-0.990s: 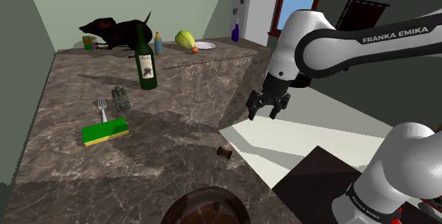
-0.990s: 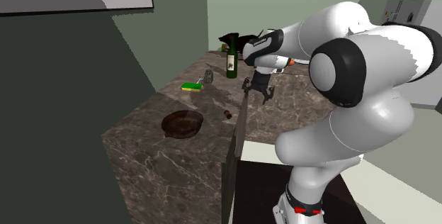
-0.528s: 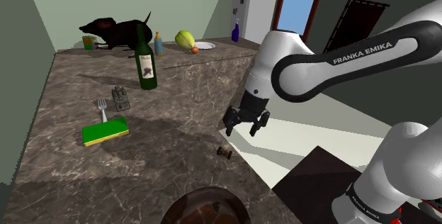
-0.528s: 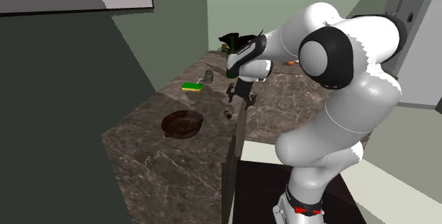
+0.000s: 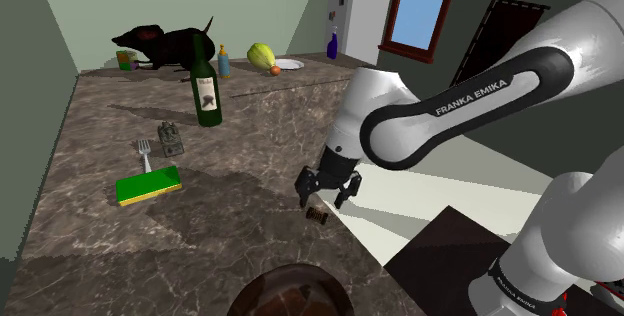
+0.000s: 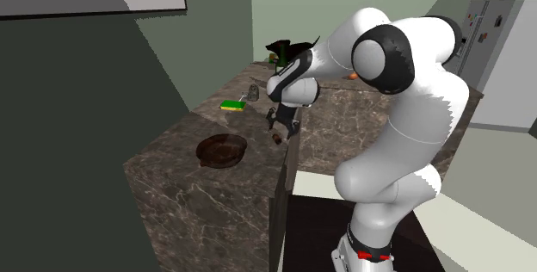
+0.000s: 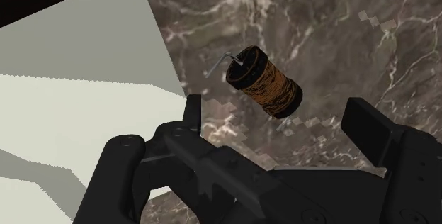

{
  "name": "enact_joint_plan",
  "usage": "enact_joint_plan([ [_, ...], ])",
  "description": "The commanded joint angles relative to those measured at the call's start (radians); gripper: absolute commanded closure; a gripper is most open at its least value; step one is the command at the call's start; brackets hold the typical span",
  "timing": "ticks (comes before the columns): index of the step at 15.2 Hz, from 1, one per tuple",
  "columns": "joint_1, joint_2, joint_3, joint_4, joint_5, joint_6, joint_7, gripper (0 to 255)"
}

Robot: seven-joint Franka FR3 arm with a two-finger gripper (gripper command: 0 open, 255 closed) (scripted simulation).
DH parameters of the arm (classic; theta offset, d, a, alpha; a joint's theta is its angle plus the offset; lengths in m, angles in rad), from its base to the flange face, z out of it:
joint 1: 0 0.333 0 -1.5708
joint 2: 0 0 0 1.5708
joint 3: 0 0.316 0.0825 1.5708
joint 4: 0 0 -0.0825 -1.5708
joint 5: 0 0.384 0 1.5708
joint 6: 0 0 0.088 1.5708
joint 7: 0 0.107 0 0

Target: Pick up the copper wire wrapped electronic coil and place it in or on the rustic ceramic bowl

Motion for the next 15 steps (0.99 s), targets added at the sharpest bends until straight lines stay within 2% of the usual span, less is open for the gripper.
enact_joint_plan([
  [1, 0.001, 0.025, 0.008, -0.006, -0.002, 0.033, 0.004, 0],
  [2, 0.000, 0.047, 0.015, -0.009, -0.006, 0.058, 0.007, 0],
  [10, 0.001, 0.047, 0.014, -0.009, -0.006, 0.058, 0.007, 0],
  [11, 0.001, 0.047, 0.014, -0.009, -0.006, 0.058, 0.007, 255],
  [15, 0.001, 0.047, 0.014, -0.009, -0.006, 0.058, 0.007, 255],
])
